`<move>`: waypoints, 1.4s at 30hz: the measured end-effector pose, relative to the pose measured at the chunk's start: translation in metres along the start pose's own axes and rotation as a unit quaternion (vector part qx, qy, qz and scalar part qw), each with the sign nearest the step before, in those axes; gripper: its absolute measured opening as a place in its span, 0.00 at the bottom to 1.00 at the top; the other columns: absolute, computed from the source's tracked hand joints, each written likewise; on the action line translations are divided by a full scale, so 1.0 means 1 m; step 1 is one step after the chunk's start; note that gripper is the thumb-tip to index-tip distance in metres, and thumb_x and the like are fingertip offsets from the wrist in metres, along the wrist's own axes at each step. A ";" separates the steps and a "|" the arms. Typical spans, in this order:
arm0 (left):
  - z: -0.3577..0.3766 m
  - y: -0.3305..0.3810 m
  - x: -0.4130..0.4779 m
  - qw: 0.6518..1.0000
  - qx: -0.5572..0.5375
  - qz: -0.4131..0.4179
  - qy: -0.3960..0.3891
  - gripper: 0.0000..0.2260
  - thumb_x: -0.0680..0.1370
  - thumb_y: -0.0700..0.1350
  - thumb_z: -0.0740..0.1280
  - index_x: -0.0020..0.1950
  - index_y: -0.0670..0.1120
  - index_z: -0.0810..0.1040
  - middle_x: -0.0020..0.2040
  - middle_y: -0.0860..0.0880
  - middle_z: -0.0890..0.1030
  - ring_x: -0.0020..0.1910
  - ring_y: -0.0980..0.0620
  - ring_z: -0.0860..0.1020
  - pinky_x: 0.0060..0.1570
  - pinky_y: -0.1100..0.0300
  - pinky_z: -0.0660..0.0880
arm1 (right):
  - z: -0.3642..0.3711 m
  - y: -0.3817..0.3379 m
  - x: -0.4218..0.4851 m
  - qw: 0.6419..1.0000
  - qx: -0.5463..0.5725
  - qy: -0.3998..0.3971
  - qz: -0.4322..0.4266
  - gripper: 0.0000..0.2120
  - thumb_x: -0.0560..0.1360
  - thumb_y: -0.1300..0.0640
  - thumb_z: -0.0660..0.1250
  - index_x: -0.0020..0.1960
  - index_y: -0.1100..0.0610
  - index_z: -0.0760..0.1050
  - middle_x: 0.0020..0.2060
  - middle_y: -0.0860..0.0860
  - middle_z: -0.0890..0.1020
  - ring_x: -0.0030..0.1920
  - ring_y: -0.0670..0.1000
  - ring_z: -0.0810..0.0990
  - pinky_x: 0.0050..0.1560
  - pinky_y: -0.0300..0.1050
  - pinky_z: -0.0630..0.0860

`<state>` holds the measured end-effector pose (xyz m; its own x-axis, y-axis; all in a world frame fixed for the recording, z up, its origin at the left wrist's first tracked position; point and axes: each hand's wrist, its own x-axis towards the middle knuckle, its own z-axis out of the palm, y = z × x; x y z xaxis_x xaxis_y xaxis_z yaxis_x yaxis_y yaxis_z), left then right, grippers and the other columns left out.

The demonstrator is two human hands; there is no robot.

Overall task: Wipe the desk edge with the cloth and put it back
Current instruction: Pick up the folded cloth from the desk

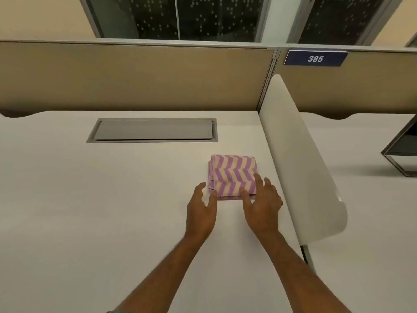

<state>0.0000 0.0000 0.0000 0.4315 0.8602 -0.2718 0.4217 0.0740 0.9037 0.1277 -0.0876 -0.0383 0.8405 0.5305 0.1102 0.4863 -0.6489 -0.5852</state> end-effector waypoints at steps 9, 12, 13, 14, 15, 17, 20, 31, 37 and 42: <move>0.020 0.005 0.041 0.992 -0.082 -0.092 -0.001 0.25 0.81 0.51 0.68 0.76 0.46 0.67 0.72 0.45 0.76 0.64 0.47 0.78 0.55 0.58 0.79 | 0.012 -0.006 0.031 0.994 0.073 -0.022 0.077 0.31 0.77 0.48 0.71 0.75 0.58 0.65 0.66 0.59 0.77 0.66 0.61 0.75 0.67 0.60 0.70; 0.021 0.004 0.047 0.989 -0.100 -0.109 -0.005 0.24 0.81 0.49 0.69 0.75 0.45 0.68 0.69 0.44 0.77 0.63 0.46 0.80 0.57 0.54 0.80 | 0.010 -0.010 0.038 0.979 0.166 -0.022 0.118 0.31 0.76 0.52 0.73 0.75 0.56 0.65 0.65 0.58 0.77 0.64 0.59 0.78 0.63 0.58 0.79; 0.021 0.005 0.048 0.988 -0.106 -0.108 -0.007 0.22 0.81 0.49 0.69 0.74 0.45 0.70 0.68 0.45 0.78 0.61 0.47 0.80 0.55 0.56 0.81 | 0.007 -0.013 0.040 0.964 0.218 -0.025 0.147 0.31 0.76 0.54 0.74 0.75 0.55 0.65 0.65 0.57 0.78 0.63 0.57 0.79 0.59 0.55 0.81; 0.021 0.004 0.048 0.988 -0.114 -0.106 -0.009 0.20 0.81 0.48 0.69 0.71 0.45 0.71 0.65 0.45 0.79 0.59 0.48 0.80 0.51 0.60 0.81 | 0.005 -0.015 0.042 0.947 0.267 -0.030 0.179 0.30 0.76 0.55 0.74 0.74 0.55 0.66 0.64 0.56 0.78 0.61 0.55 0.80 0.55 0.50 0.82; 0.020 0.004 0.048 0.987 -0.123 -0.104 -0.007 0.18 0.81 0.48 0.69 0.69 0.45 0.73 0.63 0.46 0.80 0.58 0.49 0.80 0.47 0.63 0.80 | 0.001 -0.018 0.043 0.928 0.306 -0.035 0.208 0.29 0.76 0.57 0.74 0.73 0.56 0.67 0.63 0.56 0.78 0.59 0.54 0.80 0.51 0.46 0.82; 0.020 0.001 0.046 0.985 -0.138 -0.106 -0.003 0.15 0.81 0.47 0.70 0.66 0.45 0.74 0.61 0.46 0.81 0.58 0.49 0.81 0.46 0.64 0.79 | -0.007 -0.025 0.042 0.896 0.368 -0.043 0.243 0.25 0.75 0.59 0.75 0.70 0.57 0.72 0.60 0.55 0.80 0.56 0.52 0.81 0.47 0.41 0.81; 0.016 0.002 0.038 0.977 -0.170 -0.130 -0.010 0.17 0.80 0.47 0.71 0.67 0.44 0.76 0.61 0.45 0.82 0.57 0.48 0.82 0.50 0.60 0.80 | -0.019 -0.030 0.034 0.853 0.446 -0.054 0.266 0.19 0.74 0.61 0.75 0.64 0.57 0.77 0.56 0.55 0.84 0.56 0.54 0.83 0.51 0.48 0.84; -0.005 0.009 -0.022 0.907 -0.305 -0.267 -0.117 0.24 0.69 0.61 0.76 0.57 0.46 0.82 0.54 0.42 0.87 0.56 0.40 0.84 0.62 0.41 0.81 | -0.069 -0.026 -0.035 0.727 0.600 -0.121 0.310 0.17 0.74 0.65 0.72 0.63 0.59 0.77 0.53 0.56 0.84 0.52 0.56 0.84 0.41 0.47 0.82; -0.024 -0.001 -0.081 0.920 -0.280 -0.240 -0.132 0.21 0.71 0.52 0.78 0.60 0.43 0.82 0.51 0.43 0.88 0.54 0.41 0.85 0.46 0.48 0.84 | -0.102 -0.002 -0.092 0.765 0.554 -0.166 0.283 0.21 0.74 0.64 0.72 0.66 0.57 0.75 0.57 0.57 0.83 0.56 0.58 0.84 0.45 0.48 0.84; -0.034 -0.010 -0.133 0.941 -0.230 -0.216 -0.121 0.19 0.74 0.46 0.77 0.63 0.42 0.82 0.54 0.41 0.88 0.50 0.42 0.85 0.54 0.44 0.83 | -0.122 0.013 -0.147 0.802 0.502 -0.198 0.256 0.31 0.67 0.58 0.77 0.68 0.54 0.72 0.56 0.55 0.83 0.54 0.54 0.84 0.43 0.44 0.84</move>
<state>-0.0888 -0.0982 0.0380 0.4910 0.5635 -0.6644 0.2339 0.6493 0.7236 0.0395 -0.2404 0.0356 0.6308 0.5951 -0.4979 -0.5018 -0.1766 -0.8468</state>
